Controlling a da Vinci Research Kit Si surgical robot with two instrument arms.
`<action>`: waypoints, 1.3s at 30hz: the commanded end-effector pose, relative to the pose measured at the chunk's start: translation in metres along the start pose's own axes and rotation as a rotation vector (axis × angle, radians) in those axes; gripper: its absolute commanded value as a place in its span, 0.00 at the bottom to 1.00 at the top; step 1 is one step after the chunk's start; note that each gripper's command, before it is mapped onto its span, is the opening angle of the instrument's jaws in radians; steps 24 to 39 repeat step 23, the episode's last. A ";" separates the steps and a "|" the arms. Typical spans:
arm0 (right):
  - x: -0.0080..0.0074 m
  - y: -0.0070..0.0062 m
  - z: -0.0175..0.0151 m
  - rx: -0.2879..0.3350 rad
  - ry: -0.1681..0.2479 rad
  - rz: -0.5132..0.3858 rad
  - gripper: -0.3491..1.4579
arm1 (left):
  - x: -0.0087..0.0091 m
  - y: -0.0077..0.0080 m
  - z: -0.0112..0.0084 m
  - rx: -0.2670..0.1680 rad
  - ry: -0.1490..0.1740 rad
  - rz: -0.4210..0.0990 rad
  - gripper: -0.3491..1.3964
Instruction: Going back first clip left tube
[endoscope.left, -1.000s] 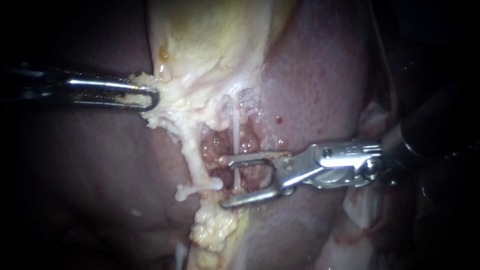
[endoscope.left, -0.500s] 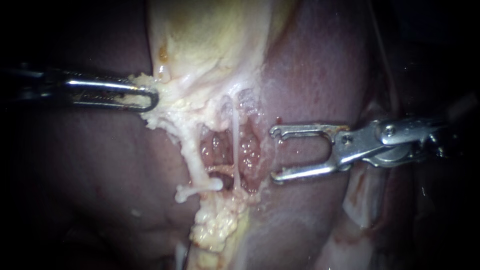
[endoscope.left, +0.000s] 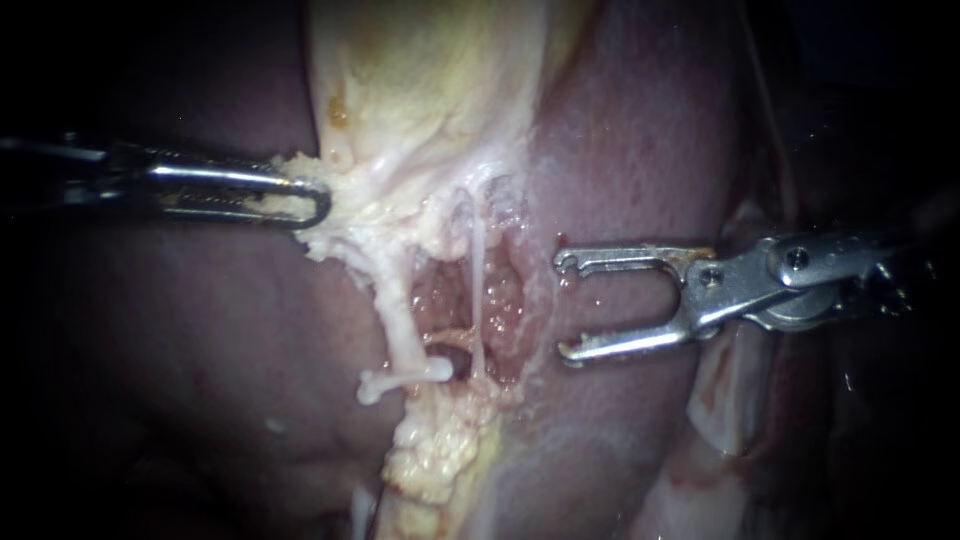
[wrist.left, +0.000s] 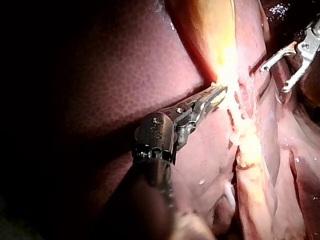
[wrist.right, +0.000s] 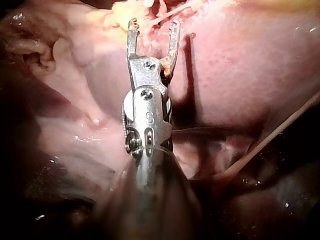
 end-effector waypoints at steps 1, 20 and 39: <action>0.0000 0.0000 0.0000 0.000 0.000 0.000 0.47 | -0.0002 -0.0001 0.0005 -0.001 -0.004 0.002 0.00; 0.0001 -0.0001 0.0000 0.004 0.001 0.000 0.47 | -0.0013 -0.0014 0.0035 -0.006 -0.019 0.002 0.00; 0.0001 -0.0002 0.0000 0.007 0.001 0.000 0.47 | -0.0013 -0.0014 0.0034 -0.007 -0.019 0.002 0.00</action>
